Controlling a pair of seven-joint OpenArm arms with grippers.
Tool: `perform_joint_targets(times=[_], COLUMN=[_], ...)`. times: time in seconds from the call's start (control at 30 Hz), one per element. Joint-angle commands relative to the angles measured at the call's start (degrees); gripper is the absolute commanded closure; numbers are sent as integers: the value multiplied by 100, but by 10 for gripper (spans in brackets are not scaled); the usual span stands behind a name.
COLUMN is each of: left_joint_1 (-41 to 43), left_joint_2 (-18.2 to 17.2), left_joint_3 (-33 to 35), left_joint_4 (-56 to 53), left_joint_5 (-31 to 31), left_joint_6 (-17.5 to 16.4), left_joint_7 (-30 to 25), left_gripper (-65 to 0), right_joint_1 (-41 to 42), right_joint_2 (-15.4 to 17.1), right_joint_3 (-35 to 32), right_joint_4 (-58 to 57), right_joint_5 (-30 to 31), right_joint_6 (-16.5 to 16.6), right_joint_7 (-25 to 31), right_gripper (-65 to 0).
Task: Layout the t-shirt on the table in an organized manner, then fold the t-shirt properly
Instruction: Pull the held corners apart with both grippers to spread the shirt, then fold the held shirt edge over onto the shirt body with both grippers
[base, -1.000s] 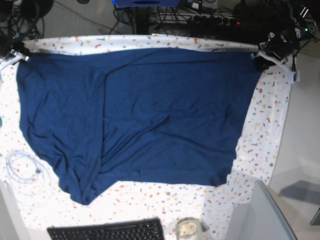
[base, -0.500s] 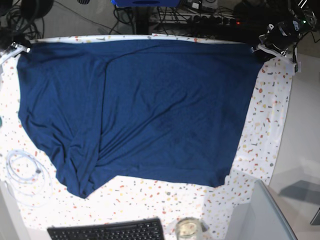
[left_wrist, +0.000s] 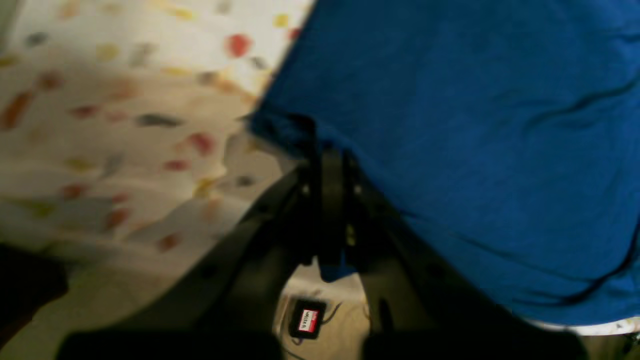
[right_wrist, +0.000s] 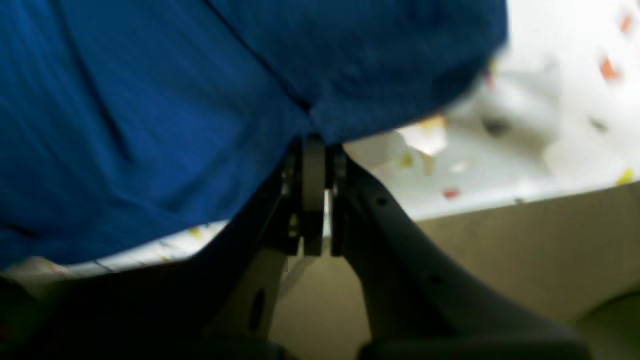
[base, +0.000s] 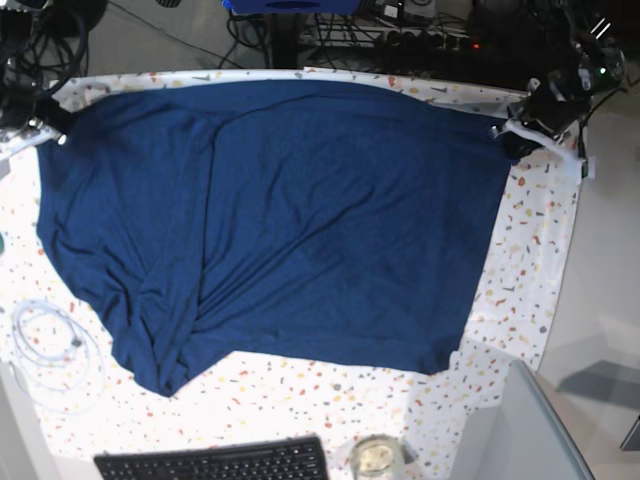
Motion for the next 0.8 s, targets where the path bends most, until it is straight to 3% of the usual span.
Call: perform_joint_targets(times=[0.0,0.5,0.63,0.77], left_joint_1=[-87,-966,-1124,-1256], left_joint_2=[-71,-124,-194,-203], left_joint_3=[37,125,125,107], left_joint_4=[72,-499,-886,-1018], left_joint_5=[-86,-86,-86,-86], left_joint_6=[33,376,376,376], left_joint_7=[-95,-86,-95,-95], left_gripper=[0,0,0,0], right_joint_1=[10,476,591,643], right_joint_2=[104,139,157,350], right_joint_3=[40,75,75,75], right_joint_4=[101,30,-172,-480], right_joint_5=[0,-35,-44,0], right_joint_6=[-97,-194,-528,-554], right_joint_7=[-12,-197,-197,-179], right_gripper=[0,0,0,0])
